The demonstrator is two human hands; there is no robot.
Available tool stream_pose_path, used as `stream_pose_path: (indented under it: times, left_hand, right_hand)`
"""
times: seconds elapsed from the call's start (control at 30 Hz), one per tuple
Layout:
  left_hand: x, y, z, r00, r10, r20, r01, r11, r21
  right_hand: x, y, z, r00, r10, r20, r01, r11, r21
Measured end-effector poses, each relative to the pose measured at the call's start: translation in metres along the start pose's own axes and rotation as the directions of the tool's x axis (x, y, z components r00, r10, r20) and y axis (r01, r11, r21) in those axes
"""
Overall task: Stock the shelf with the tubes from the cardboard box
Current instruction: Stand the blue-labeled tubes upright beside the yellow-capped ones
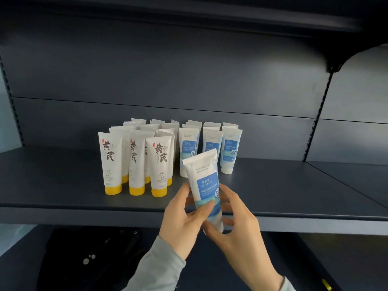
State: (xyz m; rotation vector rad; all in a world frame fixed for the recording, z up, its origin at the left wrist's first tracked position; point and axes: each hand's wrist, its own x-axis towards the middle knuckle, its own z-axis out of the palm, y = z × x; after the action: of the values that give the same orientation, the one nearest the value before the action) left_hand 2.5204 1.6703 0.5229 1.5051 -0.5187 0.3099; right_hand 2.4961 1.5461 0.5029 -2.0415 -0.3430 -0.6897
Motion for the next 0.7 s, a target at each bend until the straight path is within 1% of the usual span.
stream_pose_path:
  times: [0.07, 0.1, 0.13, 0.17, 0.23, 0.27, 0.33, 0.4, 0.47, 0.53, 0.63, 0.7]
  left_hand:
    - [-0.002, 0.001, -0.005, 0.999, -0.001, 0.038, -0.001, 0.999, 0.045]
    - [-0.004, 0.001, -0.01, 0.998, -0.002, 0.057, -0.003, 0.995, 0.095]
    - [-0.006, -0.001, -0.015, 0.998, 0.006, 0.059, -0.017, 0.981, 0.193]
    - [-0.008, -0.003, -0.022, 0.998, 0.03, 0.046, -0.044, 0.939, 0.341]
    - [-0.012, -0.007, -0.039, 0.994, 0.105, 0.02, -0.094, 0.771, 0.63]
    - [-0.015, -0.008, -0.048, 0.993, 0.115, 0.02, -0.093, 0.68, 0.727]
    - [-0.019, -0.007, -0.064, 0.997, 0.074, 0.006, -0.044, 0.52, 0.853]
    - [-0.022, -0.006, -0.079, 0.999, 0.009, -0.042, 0.035, 0.38, 0.924]
    - [-0.024, -0.005, -0.091, 0.995, -0.05, -0.087, 0.098, 0.268, 0.958]
    - [-0.026, -0.006, -0.102, 0.988, -0.078, -0.132, 0.147, 0.228, 0.962]
    - [-0.028, -0.007, -0.115, 0.977, -0.116, -0.177, 0.199, 0.219, 0.955]
    - [-0.029, -0.006, -0.121, 0.969, -0.145, -0.199, 0.225, 0.195, 0.955]
  right_hand:
    - [0.007, 0.0, 0.0, 0.999, -0.02, 0.031, 0.02, 1.0, 0.008]
    - [0.011, 0.0, -0.001, 0.999, -0.027, 0.038, 0.026, 0.999, 0.024]
    - [0.017, 0.001, -0.002, 0.999, -0.025, 0.04, 0.024, 0.999, 0.042]
    - [0.023, 0.003, -0.004, 0.999, -0.017, 0.034, 0.015, 0.998, 0.057]
    - [0.037, 0.009, -0.009, 1.0, 0.005, 0.002, -0.005, 0.998, 0.069]
    - [0.046, 0.014, -0.013, 1.0, 0.02, -0.02, -0.018, 0.998, 0.067]
    - [0.065, 0.027, -0.02, 0.996, 0.054, -0.071, -0.051, 0.998, 0.044]
    - [0.085, 0.041, -0.026, 0.988, 0.107, -0.116, -0.107, 0.994, 0.005]
    - [0.103, 0.057, -0.029, 0.974, 0.171, -0.145, -0.173, 0.985, 0.003]
    - [0.118, 0.072, -0.03, 0.961, 0.226, -0.157, -0.229, 0.973, 0.002]
    - [0.135, 0.09, -0.027, 0.946, 0.276, -0.167, -0.282, 0.959, -0.013]
    - [0.144, 0.099, -0.024, 0.94, 0.295, -0.17, -0.303, 0.953, -0.022]
